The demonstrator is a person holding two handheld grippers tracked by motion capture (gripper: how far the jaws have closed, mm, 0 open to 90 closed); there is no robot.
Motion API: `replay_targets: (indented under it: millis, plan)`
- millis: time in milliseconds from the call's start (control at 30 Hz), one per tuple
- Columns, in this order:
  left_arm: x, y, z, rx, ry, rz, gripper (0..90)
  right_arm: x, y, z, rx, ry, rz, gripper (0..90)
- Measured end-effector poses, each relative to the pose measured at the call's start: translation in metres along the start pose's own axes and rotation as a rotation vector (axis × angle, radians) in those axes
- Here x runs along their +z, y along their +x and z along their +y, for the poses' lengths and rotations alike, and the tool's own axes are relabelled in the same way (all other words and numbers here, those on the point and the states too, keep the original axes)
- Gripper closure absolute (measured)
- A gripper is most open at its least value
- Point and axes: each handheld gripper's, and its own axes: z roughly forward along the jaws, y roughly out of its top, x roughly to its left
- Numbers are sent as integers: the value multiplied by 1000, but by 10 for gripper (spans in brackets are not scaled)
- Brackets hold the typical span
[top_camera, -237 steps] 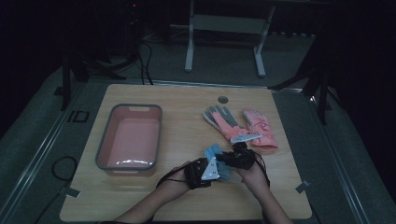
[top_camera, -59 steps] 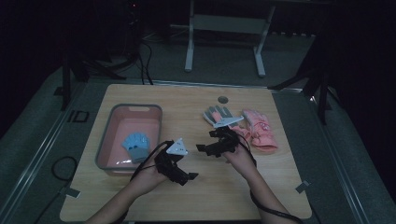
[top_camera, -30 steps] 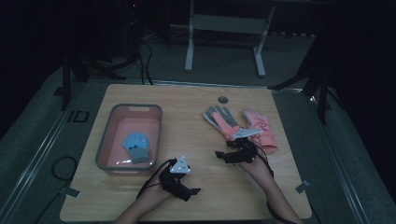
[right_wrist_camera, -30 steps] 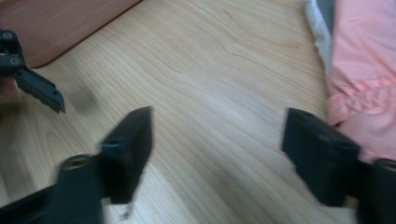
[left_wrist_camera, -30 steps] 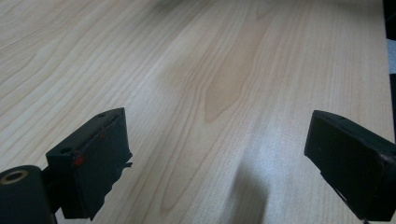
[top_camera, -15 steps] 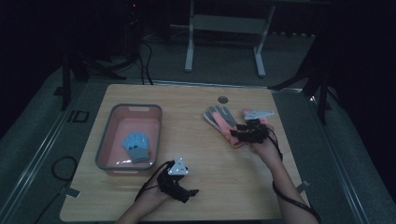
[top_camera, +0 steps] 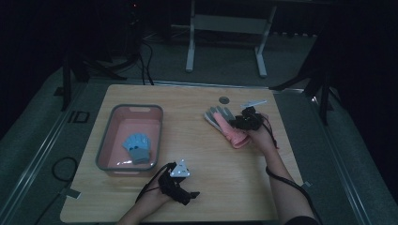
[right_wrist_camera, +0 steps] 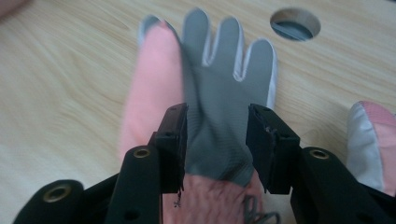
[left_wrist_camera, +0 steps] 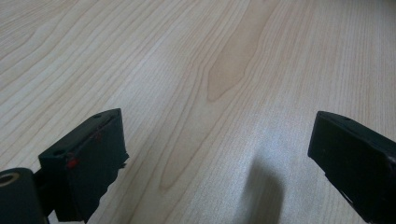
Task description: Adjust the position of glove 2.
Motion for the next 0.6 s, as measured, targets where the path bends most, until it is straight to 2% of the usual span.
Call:
replay_targets:
  millis: [200, 333, 467, 533, 567, 600]
  plan:
    - [0, 2, -1, -11, -11, 2, 44, 13, -3, -4, -12, 46, 14, 586]
    - [0, 1, -1, -13, -11, 3, 45, 18, -2, -7, -22, 61, 12, 683]
    - [0, 2, -2, -13, -9, 3, 44, 18, 6, -7, -38, 66, -25, 816]
    - [0, 2, -2, -12, -9, 4, 44, 15, 7, -6, 16, 50, -9, 859]
    - [0, 2, -2, -12, -9, 4, 45, 15, 7, -6, 16, 50, -9, 859]
    - [0, 2, -2, -12, -9, 4, 45, 12, 9, -5, 56, 41, -11, 859]
